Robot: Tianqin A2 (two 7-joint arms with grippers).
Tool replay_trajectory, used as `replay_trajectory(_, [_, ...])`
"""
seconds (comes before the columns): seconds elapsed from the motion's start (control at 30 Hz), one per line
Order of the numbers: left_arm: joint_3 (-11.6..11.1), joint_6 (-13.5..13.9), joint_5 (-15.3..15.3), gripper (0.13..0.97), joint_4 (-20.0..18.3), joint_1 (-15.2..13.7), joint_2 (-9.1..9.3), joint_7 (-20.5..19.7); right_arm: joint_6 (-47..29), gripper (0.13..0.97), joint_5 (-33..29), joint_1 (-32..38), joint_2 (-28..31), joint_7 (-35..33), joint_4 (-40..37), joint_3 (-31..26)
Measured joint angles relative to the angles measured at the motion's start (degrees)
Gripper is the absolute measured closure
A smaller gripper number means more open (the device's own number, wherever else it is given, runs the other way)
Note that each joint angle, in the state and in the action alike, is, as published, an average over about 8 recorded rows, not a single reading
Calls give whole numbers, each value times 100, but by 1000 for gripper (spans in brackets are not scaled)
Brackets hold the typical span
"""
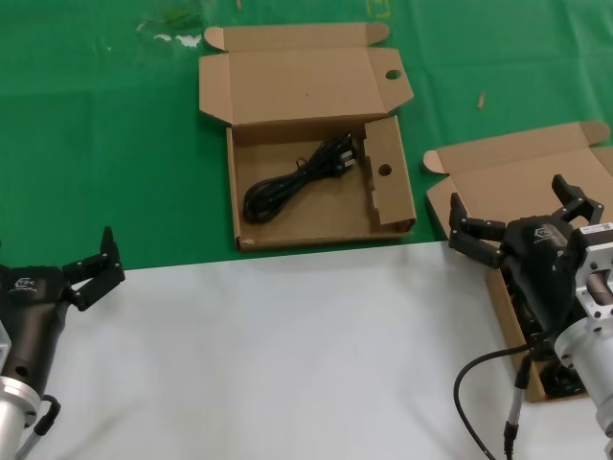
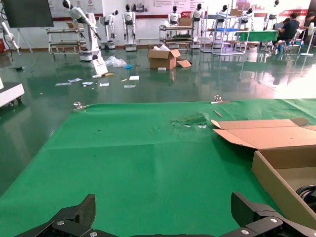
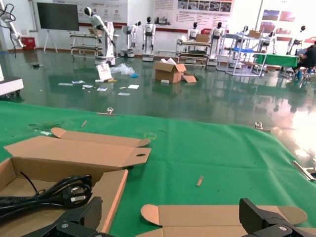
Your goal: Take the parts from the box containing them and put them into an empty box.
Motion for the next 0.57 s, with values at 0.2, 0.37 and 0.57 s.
replay_trajectory(0.2, [0, 0, 0, 132, 0, 0, 0, 0, 0, 129, 0, 0, 0, 0, 0, 0])
replay_trajectory(0.37, [0, 0, 0, 132, 0, 0, 0, 0, 0, 129, 0, 0, 0, 0, 0, 0])
replay_trajectory(0.57, [0, 0, 0, 132, 0, 0, 0, 0, 0, 129, 0, 0, 0, 0, 0, 0])
